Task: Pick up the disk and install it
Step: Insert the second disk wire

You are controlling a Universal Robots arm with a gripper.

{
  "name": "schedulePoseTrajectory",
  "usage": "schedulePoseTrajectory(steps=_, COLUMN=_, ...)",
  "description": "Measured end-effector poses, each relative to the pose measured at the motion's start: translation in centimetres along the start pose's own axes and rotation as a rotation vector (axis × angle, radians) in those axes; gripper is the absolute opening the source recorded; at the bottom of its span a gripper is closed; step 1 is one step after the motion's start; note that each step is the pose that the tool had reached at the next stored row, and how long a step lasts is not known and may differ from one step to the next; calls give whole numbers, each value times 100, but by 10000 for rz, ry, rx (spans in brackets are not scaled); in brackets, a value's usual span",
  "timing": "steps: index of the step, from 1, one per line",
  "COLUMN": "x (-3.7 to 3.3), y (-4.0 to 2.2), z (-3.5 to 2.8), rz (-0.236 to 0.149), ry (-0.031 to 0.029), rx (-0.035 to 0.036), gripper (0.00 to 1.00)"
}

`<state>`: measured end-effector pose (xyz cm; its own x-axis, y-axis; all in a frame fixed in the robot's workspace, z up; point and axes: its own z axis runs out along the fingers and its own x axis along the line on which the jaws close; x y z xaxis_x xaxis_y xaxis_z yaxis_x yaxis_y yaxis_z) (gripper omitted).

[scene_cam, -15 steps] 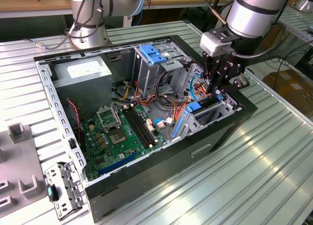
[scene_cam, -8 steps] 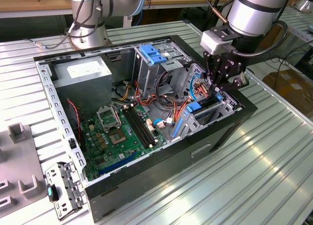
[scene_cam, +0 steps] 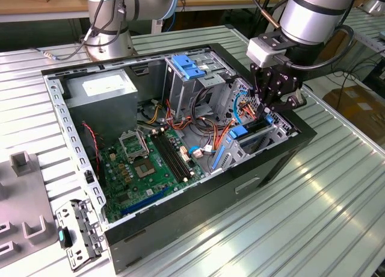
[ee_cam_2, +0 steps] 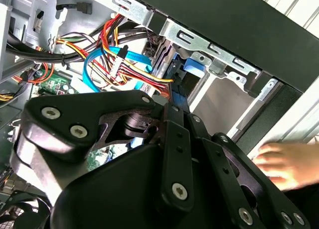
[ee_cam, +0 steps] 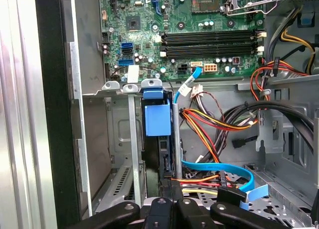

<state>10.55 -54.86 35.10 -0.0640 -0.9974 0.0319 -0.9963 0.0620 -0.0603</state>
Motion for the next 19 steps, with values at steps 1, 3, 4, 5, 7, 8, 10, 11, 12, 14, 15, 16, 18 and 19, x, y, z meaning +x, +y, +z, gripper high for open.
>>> schedulePoseTrajectory(steps=1, x=0, y=0, z=0, rz=0, ry=0, rx=0, gripper=11)
schedulePoseTrajectory(steps=3, x=0, y=0, z=0, rz=0, ry=1, rx=1, gripper=11)
schedulePoseTrajectory(steps=4, x=0, y=0, z=0, rz=0, ry=2, rx=0, gripper=11)
schedulePoseTrajectory(steps=5, x=0, y=0, z=0, rz=0, ry=2, rx=0, gripper=11)
schedulePoseTrajectory(steps=7, x=0, y=0, z=0, rz=0, ry=3, rx=0, gripper=11)
schedulePoseTrajectory(steps=8, x=0, y=4, z=-1, rz=0, ry=5, rx=0, gripper=11)
schedulePoseTrajectory(steps=10, x=1, y=25, z=-8, rz=0, ry=4, rx=0, gripper=11)
schedulePoseTrajectory(steps=11, x=2, y=28, z=-29, rz=0, ry=2, rx=1, gripper=11)
schedulePoseTrajectory(steps=12, x=3, y=26, z=-55, rz=0, ry=0, rx=1, gripper=11)
schedulePoseTrajectory(steps=14, x=6, y=17, z=-210, rz=0, ry=-2, rx=0, gripper=11)
schedulePoseTrajectory(steps=15, x=6, y=15, z=-256, rz=0, ry=0, rx=0, gripper=11)
schedulePoseTrajectory(steps=16, x=6, y=12, z=-300, rz=-1, ry=0, rx=0, gripper=11)
schedulePoseTrajectory(steps=18, x=6, y=10, z=-333, rz=0, ry=-2, rx=-1, gripper=11)
schedulePoseTrajectory(steps=19, x=5, y=27, z=-335, rz=1, ry=-1, rx=-7, gripper=11)
